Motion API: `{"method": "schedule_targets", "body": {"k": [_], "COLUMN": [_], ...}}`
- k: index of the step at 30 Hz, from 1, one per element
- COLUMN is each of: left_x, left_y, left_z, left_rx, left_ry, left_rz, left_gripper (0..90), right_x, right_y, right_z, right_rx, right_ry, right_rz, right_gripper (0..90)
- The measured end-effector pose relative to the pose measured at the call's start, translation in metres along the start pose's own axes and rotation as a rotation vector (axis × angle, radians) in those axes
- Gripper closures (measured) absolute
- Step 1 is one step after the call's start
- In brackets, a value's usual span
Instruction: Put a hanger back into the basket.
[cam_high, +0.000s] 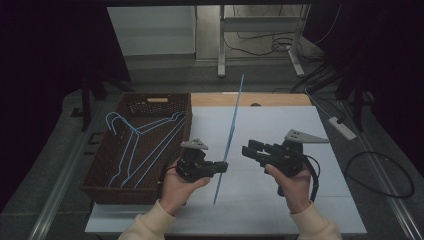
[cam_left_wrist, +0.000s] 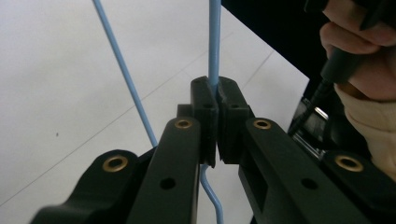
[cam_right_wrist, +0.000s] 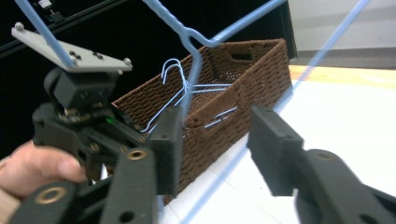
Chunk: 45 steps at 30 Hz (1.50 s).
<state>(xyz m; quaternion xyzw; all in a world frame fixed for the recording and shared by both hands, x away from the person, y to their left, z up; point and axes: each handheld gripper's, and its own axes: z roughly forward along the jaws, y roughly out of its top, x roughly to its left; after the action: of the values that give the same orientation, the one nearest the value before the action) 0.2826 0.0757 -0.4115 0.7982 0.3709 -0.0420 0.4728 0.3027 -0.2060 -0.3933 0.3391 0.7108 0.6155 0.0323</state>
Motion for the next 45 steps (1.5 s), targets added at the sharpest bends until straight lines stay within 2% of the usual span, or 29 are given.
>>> {"method": "schedule_targets", "body": {"k": [5,9,15,20,24,27,29,30,35,45], "left_x": [0.001,0.003,0.011,0.019,0.026,0.029,0.035,0.035,0.05,0.085], "left_y": [0.006,0.009,0.014,0.016,0.018,0.019,0.021,0.021,0.018,0.005], "left_z": [-0.02,-0.035,-0.058,-0.075,-0.092,-0.101,-0.116,-0.116,-0.139,-0.161], "left_rx": [0.002,0.002,-0.002,-0.018,-0.021,-0.024,-0.022,-0.022,-0.022,0.016], "left_ry": [-0.014,-0.016,-0.015,-0.01,0.011,0.019,0.039,0.039,0.068,0.115], "left_rz": [0.016,0.032,0.044,0.046,0.055,0.059,0.068,0.068,0.061,0.052], "left_gripper": [87.6,87.6,87.6,87.7,87.7,87.7,87.7,87.7,87.7,87.8], "right_x": [-0.011,-0.02,-0.037,-0.047,-0.051,-0.053,-0.055,-0.055,-0.058,-0.06], "right_y": [-0.008,-0.019,-0.038,-0.046,-0.052,-0.054,-0.055,-0.055,-0.057,-0.061], "right_z": [-0.017,-0.026,-0.037,-0.042,-0.041,-0.041,-0.041,-0.041,-0.042,-0.04], "right_rx": [-0.004,0.034,0.079,0.095,0.122,0.132,0.133,0.133,0.141,0.16], "right_ry": [-0.022,-0.085,-0.149,-0.174,-0.207,-0.214,-0.217,-0.217,-0.222,-0.23], "right_rz": [-0.026,-0.071,-0.103,-0.111,-0.134,-0.137,-0.135,-0.135,-0.132,-0.128], "right_gripper": [44.1,39.6,35.7,33.0,30.9,30.8,30.7,30.7,30.4,30.3]}}
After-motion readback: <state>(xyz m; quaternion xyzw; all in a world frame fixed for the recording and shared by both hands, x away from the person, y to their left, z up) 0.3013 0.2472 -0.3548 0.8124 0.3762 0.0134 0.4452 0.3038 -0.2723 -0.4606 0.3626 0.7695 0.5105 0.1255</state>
